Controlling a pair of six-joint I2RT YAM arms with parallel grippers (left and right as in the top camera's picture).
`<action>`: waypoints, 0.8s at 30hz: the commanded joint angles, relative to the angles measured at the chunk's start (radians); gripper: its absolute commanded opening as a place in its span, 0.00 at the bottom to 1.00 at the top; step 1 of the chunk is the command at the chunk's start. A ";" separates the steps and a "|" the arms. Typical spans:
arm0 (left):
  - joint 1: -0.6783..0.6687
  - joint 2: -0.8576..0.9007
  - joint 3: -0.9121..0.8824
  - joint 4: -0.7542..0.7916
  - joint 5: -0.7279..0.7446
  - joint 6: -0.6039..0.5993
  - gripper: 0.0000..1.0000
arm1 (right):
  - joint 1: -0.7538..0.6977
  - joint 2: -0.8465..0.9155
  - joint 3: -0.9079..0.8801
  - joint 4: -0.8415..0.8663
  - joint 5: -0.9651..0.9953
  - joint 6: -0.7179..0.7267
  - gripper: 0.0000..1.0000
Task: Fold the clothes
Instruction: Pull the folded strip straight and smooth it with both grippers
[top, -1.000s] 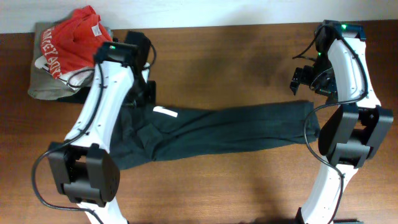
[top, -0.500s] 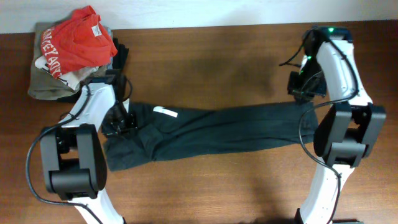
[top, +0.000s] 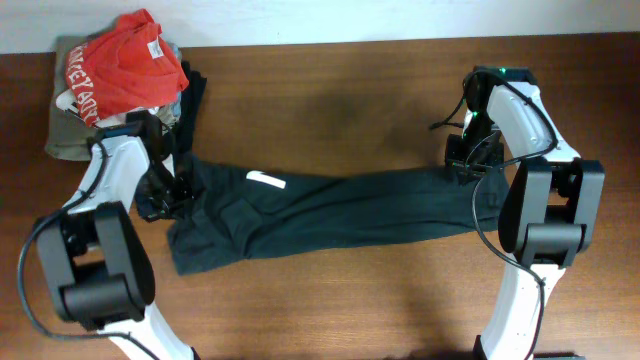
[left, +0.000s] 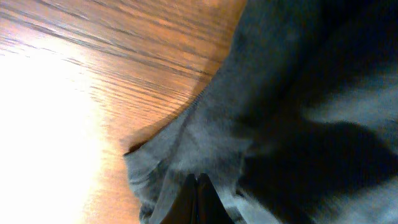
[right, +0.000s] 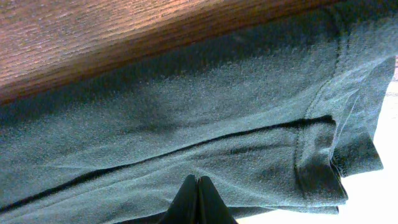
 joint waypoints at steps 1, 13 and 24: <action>-0.053 -0.214 0.047 0.018 0.045 0.014 0.00 | 0.002 -0.030 -0.007 0.005 -0.014 -0.006 0.04; -0.257 -0.109 -0.011 0.100 0.044 0.050 0.00 | 0.004 -0.030 -0.008 -0.011 -0.051 -0.007 0.04; -0.140 0.074 -0.011 0.103 -0.065 0.050 0.00 | 0.004 -0.030 -0.121 0.045 -0.051 -0.006 0.04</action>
